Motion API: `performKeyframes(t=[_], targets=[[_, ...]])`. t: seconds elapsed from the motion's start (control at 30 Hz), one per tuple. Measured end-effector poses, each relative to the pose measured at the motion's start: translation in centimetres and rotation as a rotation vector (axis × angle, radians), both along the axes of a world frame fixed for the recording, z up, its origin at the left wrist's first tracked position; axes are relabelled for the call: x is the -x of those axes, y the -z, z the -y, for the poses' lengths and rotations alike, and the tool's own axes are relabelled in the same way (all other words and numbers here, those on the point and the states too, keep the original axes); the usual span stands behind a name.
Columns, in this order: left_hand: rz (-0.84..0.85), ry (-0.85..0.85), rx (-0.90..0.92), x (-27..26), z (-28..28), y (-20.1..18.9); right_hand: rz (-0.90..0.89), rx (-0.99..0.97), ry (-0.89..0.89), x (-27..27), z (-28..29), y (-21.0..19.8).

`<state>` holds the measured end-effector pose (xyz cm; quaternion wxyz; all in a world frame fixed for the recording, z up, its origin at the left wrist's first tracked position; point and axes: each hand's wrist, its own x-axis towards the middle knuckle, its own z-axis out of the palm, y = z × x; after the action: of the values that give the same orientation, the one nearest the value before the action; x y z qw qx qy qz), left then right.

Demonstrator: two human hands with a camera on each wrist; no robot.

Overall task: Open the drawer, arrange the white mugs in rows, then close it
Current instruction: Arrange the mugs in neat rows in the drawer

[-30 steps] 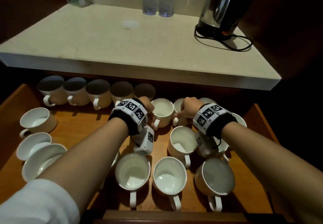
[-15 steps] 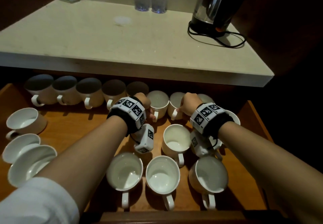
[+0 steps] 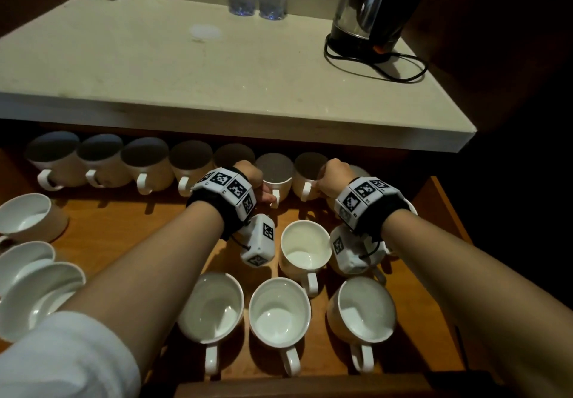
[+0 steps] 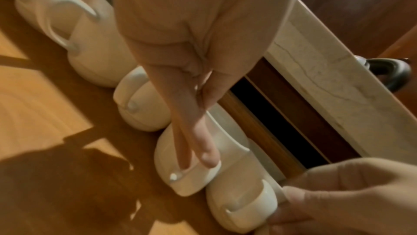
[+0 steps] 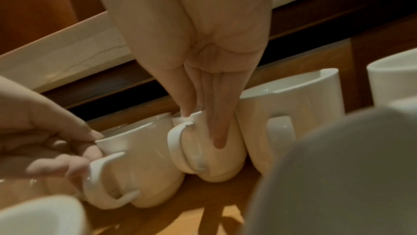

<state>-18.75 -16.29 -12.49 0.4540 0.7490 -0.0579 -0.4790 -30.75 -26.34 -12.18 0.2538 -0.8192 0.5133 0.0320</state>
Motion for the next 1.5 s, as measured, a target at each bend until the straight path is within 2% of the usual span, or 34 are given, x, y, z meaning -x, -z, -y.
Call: performKeyframes(t=[0.13, 0.3, 0.6, 0.77, 0.93, 1.07, 1.23, 1.33, 1.5], targets=[[-0.011, 0.039, -0.017, -0.3, 0.3, -0.7, -0.017, -0.002, -0.018, 0.1, -0.2, -0.3], [0.098, 0.076, 0.002, -0.5, 0.8, -0.3, -0.003, -0.009, -0.005, 0.5, -0.3, -0.5], [0.111, 0.116, -0.009, -0.6, 0.8, -0.2, -0.005, -0.030, 0.016, 0.2, -0.5, -0.2], [0.210, 0.235, -0.086, -0.9, 0.4, -0.1, -0.027, -0.059, -0.009, 0.3, -0.6, -0.3], [0.412, 0.349, -0.120, -0.8, 0.5, -1.5, 0.157, -0.092, 0.011, 1.7, 0.2, -1.2], [0.357, 0.372, -0.043, 0.7, 1.3, -2.8, 0.264, -0.087, 0.107, 4.2, 0.9, -2.5], [0.290, 0.473, 0.058, 4.2, 2.7, -4.0, 0.171, 0.004, 0.152, 8.0, 1.6, -2.8], [0.348, 0.551, 0.082, 6.2, 3.7, -3.6, 0.082, 0.022, 0.166, 10.2, 1.7, -2.8], [0.487, 0.722, 0.018, 9.1, 4.6, -3.2, -0.015, -0.028, 0.153, 13.7, 1.9, -2.5]])
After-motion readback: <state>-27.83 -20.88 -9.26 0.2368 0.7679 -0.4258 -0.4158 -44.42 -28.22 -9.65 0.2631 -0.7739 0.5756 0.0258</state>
